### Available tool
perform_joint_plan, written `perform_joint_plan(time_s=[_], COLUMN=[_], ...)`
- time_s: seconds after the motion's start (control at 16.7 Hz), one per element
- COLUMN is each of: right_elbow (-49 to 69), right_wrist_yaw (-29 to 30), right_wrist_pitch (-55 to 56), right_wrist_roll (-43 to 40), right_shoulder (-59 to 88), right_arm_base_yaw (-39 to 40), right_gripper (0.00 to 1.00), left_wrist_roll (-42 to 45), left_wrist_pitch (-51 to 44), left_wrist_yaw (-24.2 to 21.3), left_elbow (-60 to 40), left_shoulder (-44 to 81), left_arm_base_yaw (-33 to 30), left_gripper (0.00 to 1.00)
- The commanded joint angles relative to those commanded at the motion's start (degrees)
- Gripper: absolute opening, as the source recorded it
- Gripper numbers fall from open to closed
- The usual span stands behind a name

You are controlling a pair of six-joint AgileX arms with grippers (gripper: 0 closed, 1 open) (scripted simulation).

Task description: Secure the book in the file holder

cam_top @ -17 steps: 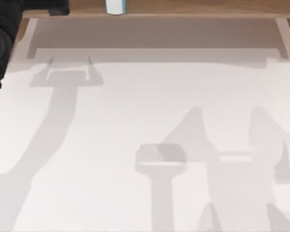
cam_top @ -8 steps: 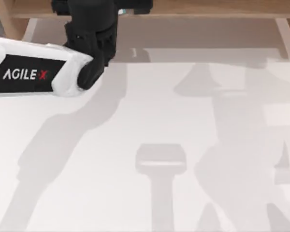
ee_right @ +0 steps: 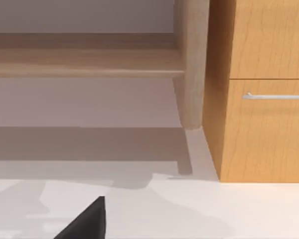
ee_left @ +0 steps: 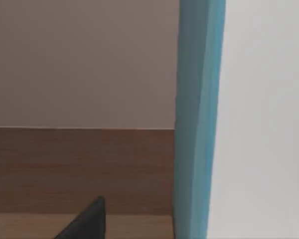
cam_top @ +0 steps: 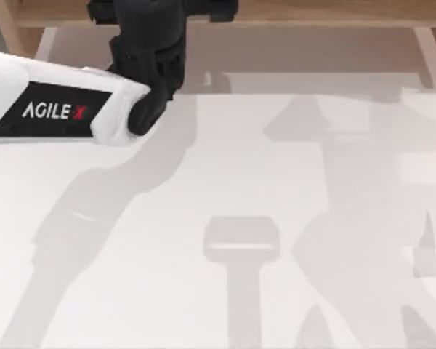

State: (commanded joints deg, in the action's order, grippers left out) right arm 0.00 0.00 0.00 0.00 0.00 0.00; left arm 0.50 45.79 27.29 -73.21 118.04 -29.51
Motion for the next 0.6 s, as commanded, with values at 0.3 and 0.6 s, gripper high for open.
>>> perform_joint_plan(time_s=[0.3, 0.6], right_elbow=[0.0, 0.0], right_wrist_yaw=[0.0, 0.0], right_wrist_pitch=[0.0, 0.0], right_wrist_roll=[0.0, 0.0], right_shoulder=[0.0, 0.0], right_arm_base_yaw=[0.0, 0.0], right_gripper=[1.0, 1.0], left_wrist_roll=[-0.03, -0.04], left_wrist_pitch=[-1.62, -1.91], left_wrist_yaw=[-0.89, -1.05], left_elbow=[-4.65, -5.4], left_shoulder=[2.88, 3.33], left_arm_base_yaw=[0.74, 0.88], left_gripper=[1.0, 1.0])
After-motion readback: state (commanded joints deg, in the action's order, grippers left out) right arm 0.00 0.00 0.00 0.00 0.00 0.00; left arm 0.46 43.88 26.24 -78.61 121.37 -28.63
